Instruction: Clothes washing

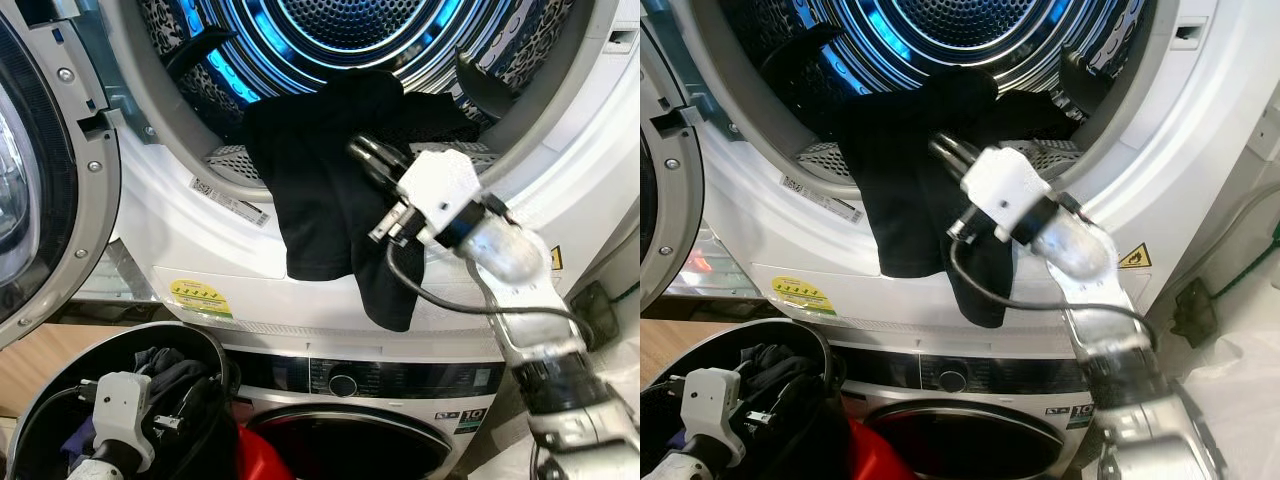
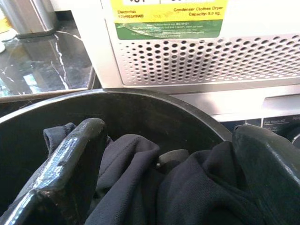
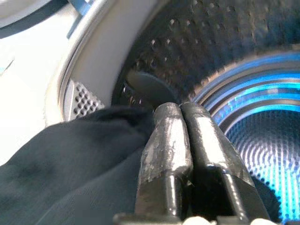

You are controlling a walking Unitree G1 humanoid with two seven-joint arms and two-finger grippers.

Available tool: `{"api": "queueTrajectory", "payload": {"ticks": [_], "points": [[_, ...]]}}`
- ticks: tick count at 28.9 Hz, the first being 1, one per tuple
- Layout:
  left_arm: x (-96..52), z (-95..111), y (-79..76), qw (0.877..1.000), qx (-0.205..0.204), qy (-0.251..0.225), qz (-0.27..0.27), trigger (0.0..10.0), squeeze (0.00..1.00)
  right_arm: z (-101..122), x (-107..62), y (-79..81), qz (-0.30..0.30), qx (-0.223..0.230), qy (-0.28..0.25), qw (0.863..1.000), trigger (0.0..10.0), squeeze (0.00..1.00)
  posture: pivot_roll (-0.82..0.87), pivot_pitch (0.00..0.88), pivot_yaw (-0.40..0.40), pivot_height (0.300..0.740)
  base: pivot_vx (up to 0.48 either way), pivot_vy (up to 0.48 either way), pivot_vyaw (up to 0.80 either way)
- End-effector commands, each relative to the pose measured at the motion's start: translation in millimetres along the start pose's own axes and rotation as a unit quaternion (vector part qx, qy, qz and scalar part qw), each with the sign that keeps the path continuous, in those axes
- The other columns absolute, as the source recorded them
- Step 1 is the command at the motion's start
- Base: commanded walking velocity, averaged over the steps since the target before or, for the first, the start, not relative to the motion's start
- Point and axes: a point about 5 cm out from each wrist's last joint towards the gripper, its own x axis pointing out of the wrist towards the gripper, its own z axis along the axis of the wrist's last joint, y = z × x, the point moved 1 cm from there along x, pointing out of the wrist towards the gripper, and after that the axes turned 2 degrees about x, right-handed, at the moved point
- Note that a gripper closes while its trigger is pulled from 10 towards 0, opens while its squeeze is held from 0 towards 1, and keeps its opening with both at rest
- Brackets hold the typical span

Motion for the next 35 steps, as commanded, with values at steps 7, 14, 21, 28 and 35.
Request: {"api": "queueTrajectory", "payload": {"ticks": [7, 14, 21, 28, 35], "points": [[3.1, 0.3, 6.8, 1.0, -0.001, 0.006, -0.001, 10.0, 0.0, -7.8, 8.3, -3.3, 0.181, -0.105, 0.068, 0.976, 10.0, 0.0, 0.07, 0.0, 0.107, 0.74, 0.0, 0.0, 0.0], [1.8, -1.1, 4.6, 1.0, -0.005, 0.009, -0.003, 10.0, 0.0, -15.1, 23.5, -15.4, 0.152, -0.168, 0.117, 0.967, 10.0, 0.0, 0.08, 0.0, 0.106, 0.74, 0.0, 0.0, 0.0], [4.1, 1.3, 3.7, 1.0, -0.006, 0.006, -0.007, 10.0, 0.0, -15.4, 38.7, -13.2, 0.166, -0.242, 0.142, 0.945, 10.0, 0.0, 0.08, 0.0, 0.106, 0.74, 0.0, 0.0, 0.0], [6.1, 4.1, 3.5, 1.0, -0.002, 0.002, -0.011, 10.0, 0.0, -17.9, 54.0, -8.9, 0.176, -0.289, 0.158, 0.928, 10.0, 0.0, 0.09, 0.0, 0.103, 0.74, 0.0, 0.0, 0.0], [7.2, 4.4, 2.4, 1.0, 0.002, 0.003, -0.016, 10.0, 0.0, -32.9, 59.7, -4.0, 0.181, -0.331, 0.205, 0.903, 10.0, 0.0, 0.09, 0.0, 0.102, 0.74, 0.0, 0.0, 0.0]]}}
